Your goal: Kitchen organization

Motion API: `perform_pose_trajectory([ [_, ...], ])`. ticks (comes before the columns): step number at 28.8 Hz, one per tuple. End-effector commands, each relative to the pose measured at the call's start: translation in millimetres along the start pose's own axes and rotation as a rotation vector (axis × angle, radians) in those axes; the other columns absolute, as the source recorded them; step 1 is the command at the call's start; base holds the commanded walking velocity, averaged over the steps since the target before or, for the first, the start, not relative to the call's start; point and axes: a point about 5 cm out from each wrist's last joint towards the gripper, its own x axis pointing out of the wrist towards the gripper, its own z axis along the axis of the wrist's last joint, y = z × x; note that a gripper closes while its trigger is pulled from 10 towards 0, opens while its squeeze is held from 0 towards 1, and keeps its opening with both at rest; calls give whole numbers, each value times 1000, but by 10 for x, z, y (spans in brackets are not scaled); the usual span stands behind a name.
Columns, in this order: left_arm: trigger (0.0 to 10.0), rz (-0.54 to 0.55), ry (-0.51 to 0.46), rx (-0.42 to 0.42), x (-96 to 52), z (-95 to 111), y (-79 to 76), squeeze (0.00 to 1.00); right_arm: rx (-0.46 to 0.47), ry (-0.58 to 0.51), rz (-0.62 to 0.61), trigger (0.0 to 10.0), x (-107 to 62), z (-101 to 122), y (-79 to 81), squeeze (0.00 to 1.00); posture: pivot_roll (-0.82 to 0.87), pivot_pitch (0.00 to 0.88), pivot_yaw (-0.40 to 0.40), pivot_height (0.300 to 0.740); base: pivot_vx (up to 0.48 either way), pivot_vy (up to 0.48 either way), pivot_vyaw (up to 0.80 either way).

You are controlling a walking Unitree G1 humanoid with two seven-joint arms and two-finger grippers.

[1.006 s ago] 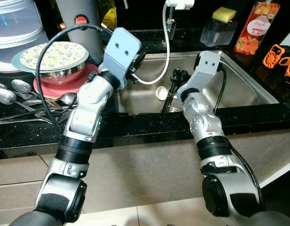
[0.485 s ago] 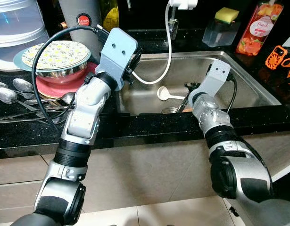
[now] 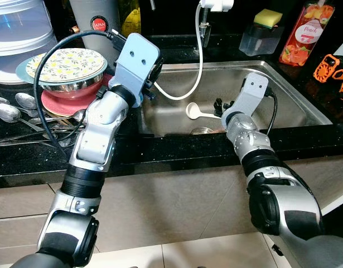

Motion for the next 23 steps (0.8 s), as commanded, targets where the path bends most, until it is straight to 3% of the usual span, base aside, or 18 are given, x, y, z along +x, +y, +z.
perform_pose_trajectory([
  [1, 10000, 8, 25, 18, -39, -44, 34, 0, -13, -64, 10, 10000, -1, 123, -5, 0, 117, 0, -39, 740, 0, 0, 0],
  [5, 10000, -7, 50, 79, -122, -67, 100, 0, -19, -284, 100, 10000, -96, 455, 59, 0, 119, 0, -31, 740, 0, 0, 0],
  [9, 10000, -91, 179, 287, -336, -198, 272, 0, -34, -474, 247, 10000, -302, 690, 124, 0, 124, 1, -24, 740, 0, 0, 0],
  [13, 10000, -136, 318, 407, -591, -296, 476, 0, -6, -524, 331, 10000, -436, 738, 120, 0, 133, 9, -20, 740, 0, 0, 0],
  [15, 10000, -219, 355, 449, -728, -310, 477, 0, -12, -523, 341, 10000, -452, 726, 119, 0, 140, 10, -21, 740, 0, 0, 0],
  [16, 10000, -219, 355, 449, -728, -310, 477, 0, -12, -523, 341, 10000, -452, 726, 119, 0, 140, 10, -21, 740, 0, 0, 0],
  [18, 10000, -317, 384, 477, -897, -293, 456, 0, -17, -521, 347, 10000, -471, 706, 114, 0, 149, 13, -21, 740, 0, 0, 0],
  [21, 10000, -380, 404, 520, -1081, -240, 439, 0, -19, -514, 354, 10000, -487, 669, 117, 0, 156, 14, -22, 740, 0, 0, 0],
  [23, 10000, -380, 406, 545, -1116, -218, 441, 0, -19, -512, 358, 10000, -493, 663, 118, 0, 163, 16, -26, 740, 0, 0, 0],
])
